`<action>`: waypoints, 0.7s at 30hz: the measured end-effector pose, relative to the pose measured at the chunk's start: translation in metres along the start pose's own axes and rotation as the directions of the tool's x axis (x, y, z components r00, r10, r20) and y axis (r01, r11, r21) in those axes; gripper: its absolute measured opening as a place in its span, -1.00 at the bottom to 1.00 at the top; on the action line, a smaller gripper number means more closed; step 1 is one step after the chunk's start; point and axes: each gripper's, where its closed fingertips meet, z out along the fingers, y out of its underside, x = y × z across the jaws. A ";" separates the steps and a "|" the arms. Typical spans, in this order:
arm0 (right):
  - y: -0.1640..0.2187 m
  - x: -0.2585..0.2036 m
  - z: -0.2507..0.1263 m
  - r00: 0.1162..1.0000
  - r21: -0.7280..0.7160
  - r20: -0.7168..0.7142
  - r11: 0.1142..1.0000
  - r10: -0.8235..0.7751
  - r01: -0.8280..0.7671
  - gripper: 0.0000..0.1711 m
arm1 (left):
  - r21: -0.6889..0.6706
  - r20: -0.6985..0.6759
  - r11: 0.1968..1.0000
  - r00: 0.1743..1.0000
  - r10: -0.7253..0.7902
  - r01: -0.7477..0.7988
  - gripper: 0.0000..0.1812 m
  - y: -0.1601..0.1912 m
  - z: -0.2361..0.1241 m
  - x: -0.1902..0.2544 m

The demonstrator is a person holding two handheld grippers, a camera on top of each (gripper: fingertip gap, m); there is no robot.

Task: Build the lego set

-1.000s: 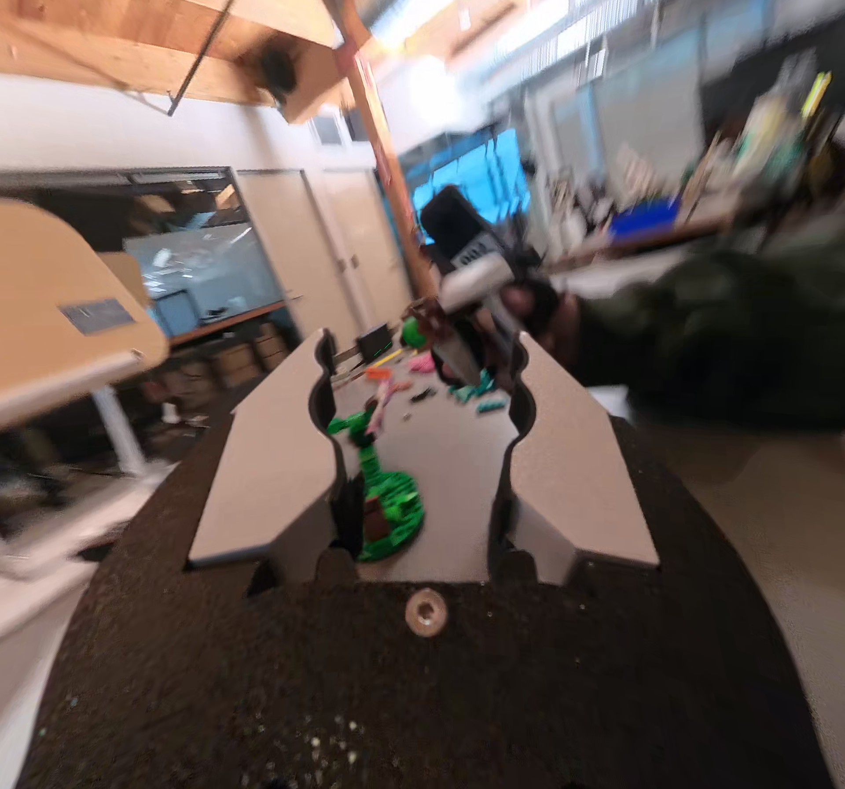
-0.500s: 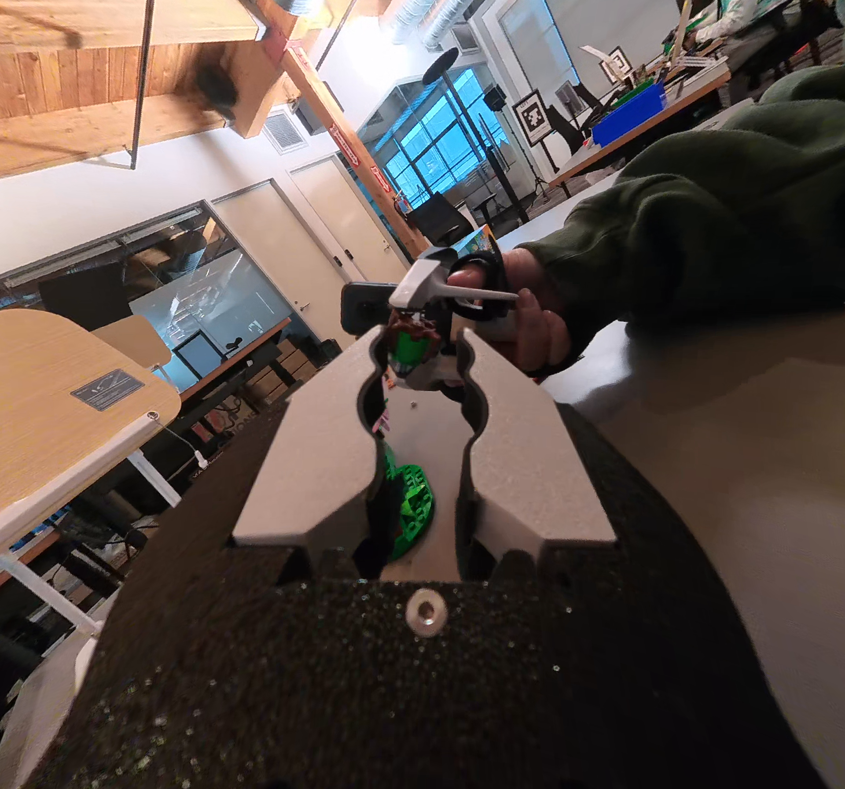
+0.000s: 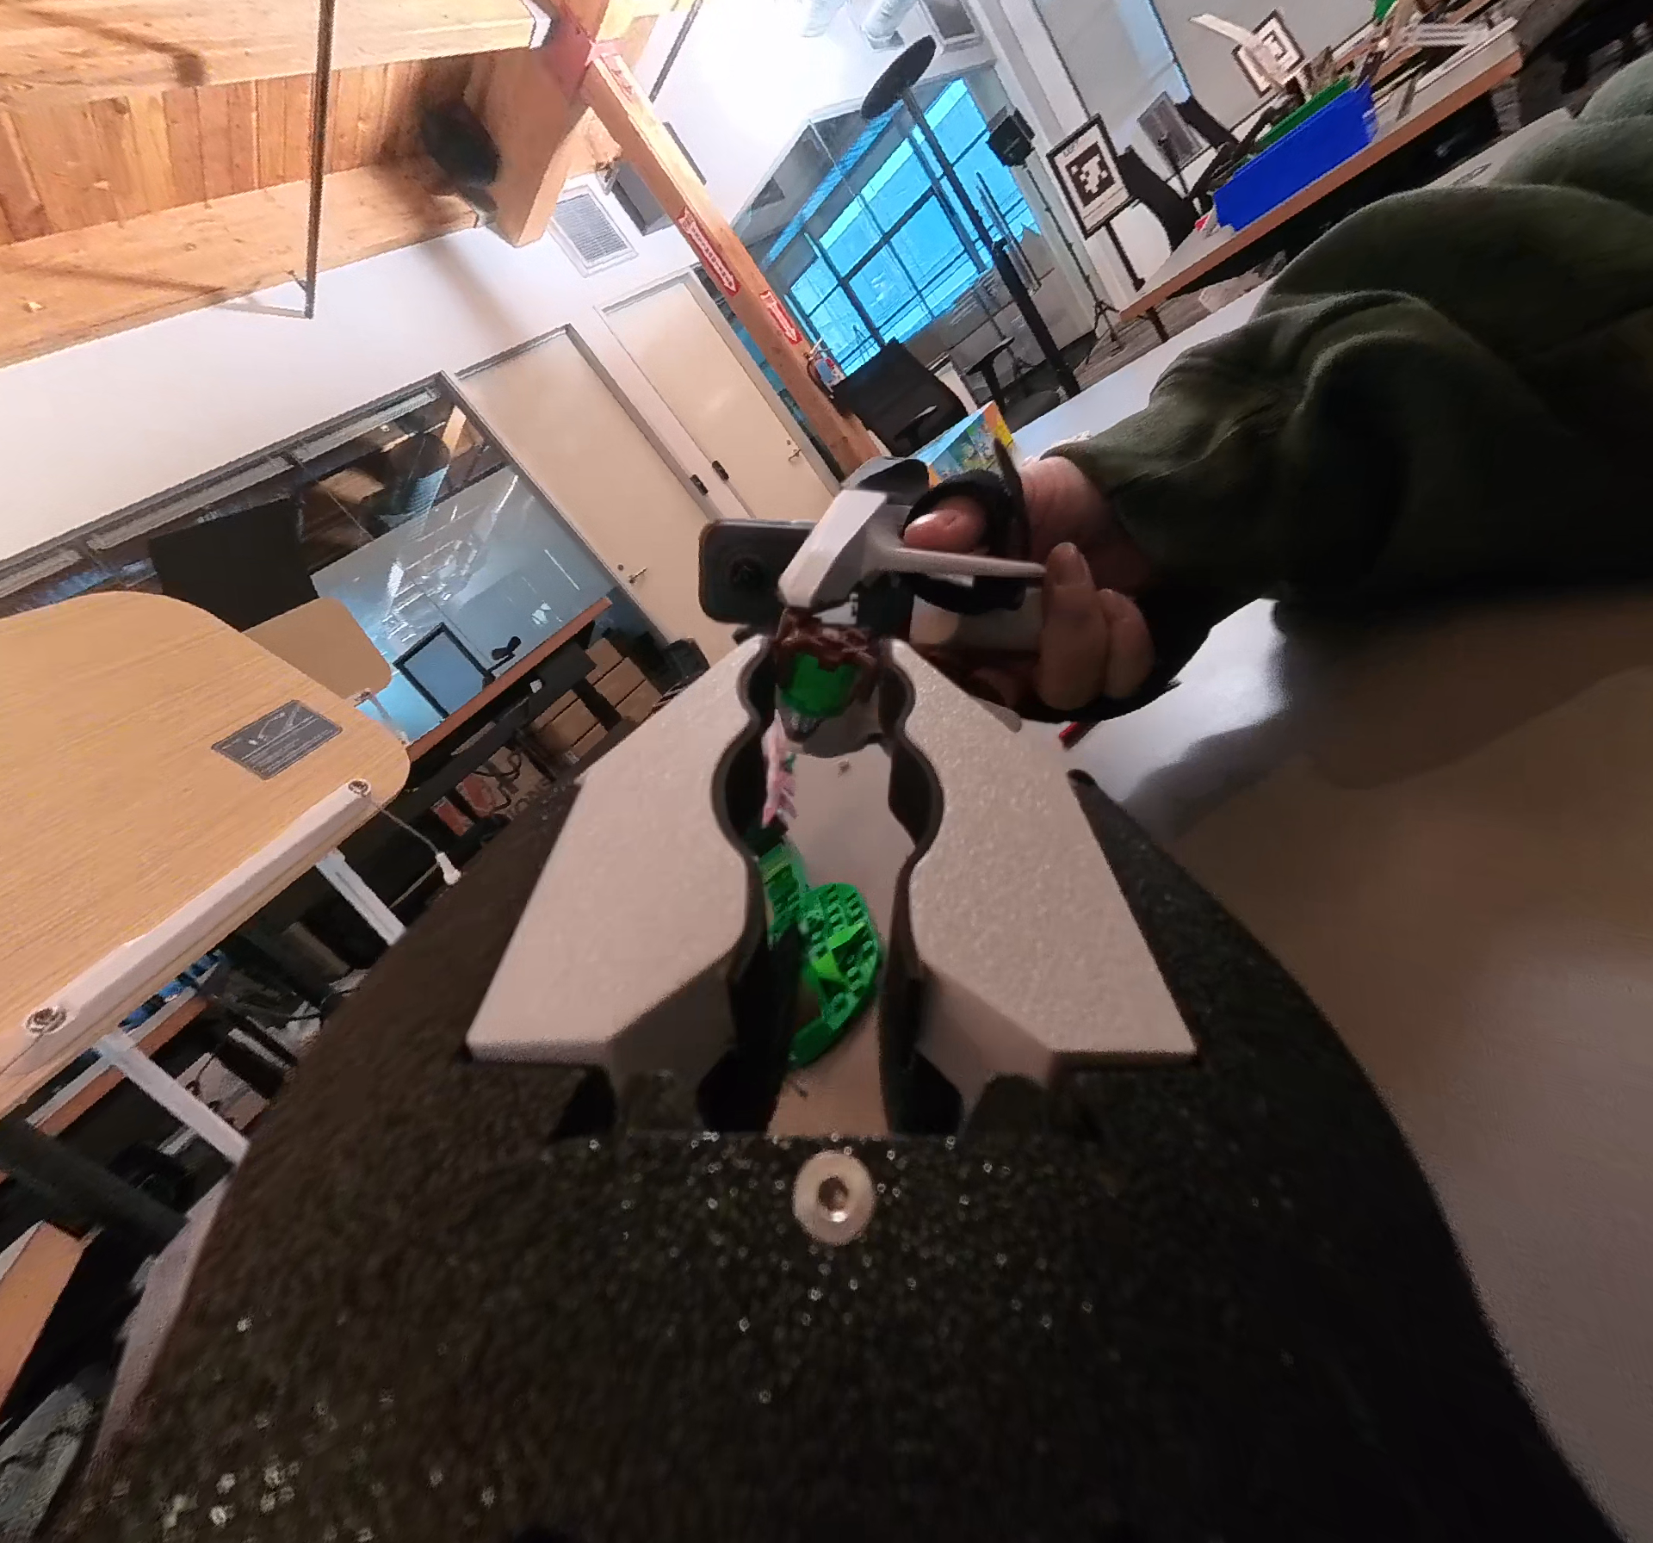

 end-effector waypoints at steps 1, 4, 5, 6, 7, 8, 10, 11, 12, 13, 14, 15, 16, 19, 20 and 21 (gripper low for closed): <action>-0.001 0.002 0.000 1.000 0.005 -0.023 1.000 -0.018 0.018 -0.69 | -0.007 0.009 1.000 1.000 0.006 -0.006 -0.78 0.001 0.000 -0.001; -0.011 0.007 -0.005 0.989 0.041 -0.107 0.993 -0.103 0.108 -0.60 | -0.028 0.031 0.999 0.999 0.019 -0.018 -0.78 0.004 0.000 -0.004; -0.017 0.007 -0.007 0.982 0.061 -0.129 0.987 -0.138 0.147 -0.60 | -0.028 0.032 0.999 0.999 0.017 -0.016 -0.78 0.004 0.000 -0.004; -0.023 0.006 -0.011 0.971 0.084 -0.157 0.978 -0.178 0.193 -0.59 | -0.029 0.033 0.999 0.999 0.015 -0.014 -0.78 0.004 0.000 -0.004; -0.029 0.006 -0.015 0.954 0.103 -0.200 0.963 -0.224 0.248 -0.58 | -0.033 0.035 0.999 0.999 0.014 -0.013 -0.78 0.005 0.000 -0.005; -0.036 0.007 -0.019 0.926 0.116 -0.255 0.942 -0.277 0.314 -0.57 | -0.037 0.034 0.999 0.999 0.010 -0.009 -0.78 0.006 0.001 -0.005; -0.050 0.006 -0.030 0.839 0.125 -0.379 0.877 -0.389 0.463 -0.57 | -0.041 0.031 0.999 1.000 -0.003 0.004 -0.78 0.007 0.001 -0.005; -0.058 0.006 -0.036 0.780 0.125 -0.449 0.834 -0.436 0.538 -0.57 | -0.041 0.031 0.999 0.999 -0.011 0.012 -0.78 0.008 0.001 -0.005; -0.066 0.005 -0.045 0.713 0.125 -0.522 0.784 -0.469 0.607 -0.57 | -0.041 0.030 0.999 0.999 -0.019 0.020 -0.78 0.008 0.001 -0.006; -0.074 0.004 -0.055 0.641 0.126 -0.595 0.732 -0.484 0.669 -0.58 | -0.042 0.029 0.999 0.999 -0.028 0.029 -0.78 0.009 0.001 -0.006; -0.082 0.002 -0.067 0.568 0.124 -0.668 0.681 -0.481 0.722 -0.59 | -0.043 0.029 0.998 0.999 -0.036 0.038 -0.78 0.009 0.001 -0.006; -0.089 0.000 -0.080 0.499 0.119 -0.734 0.636 -0.461 0.763 -0.61 | -0.043 0.029 0.998 0.999 -0.043 0.045 -0.78 0.010 0.001 -0.007; -0.095 -0.002 -0.093 0.440 0.113 -0.788 0.600 -0.432 0.792 -0.63 | -0.042 0.029 0.998 0.998 -0.049 0.050 -0.78 0.010 0.001 -0.007; -0.105 -0.011 -0.121 0.334 0.111 -0.873 0.523 -0.355 0.845 -0.66 | -0.041 0.027 0.998 0.998 -0.056 0.057 -0.78 0.010 0.001 -0.007; -0.106 -0.014 -0.126 0.324 0.119 -0.882 0.505 -0.341 0.855 -0.67 | -0.042 0.027 0.998 0.998 -0.056 0.057 -0.78 0.010 0.001 -0.007; -0.107 -0.017 -0.129 0.323 0.130 -0.886 0.491 -0.333 0.861 -0.68 | -0.042 0.026 0.998 0.998 -0.055 0.056 -0.78 0.010 0.001 -0.007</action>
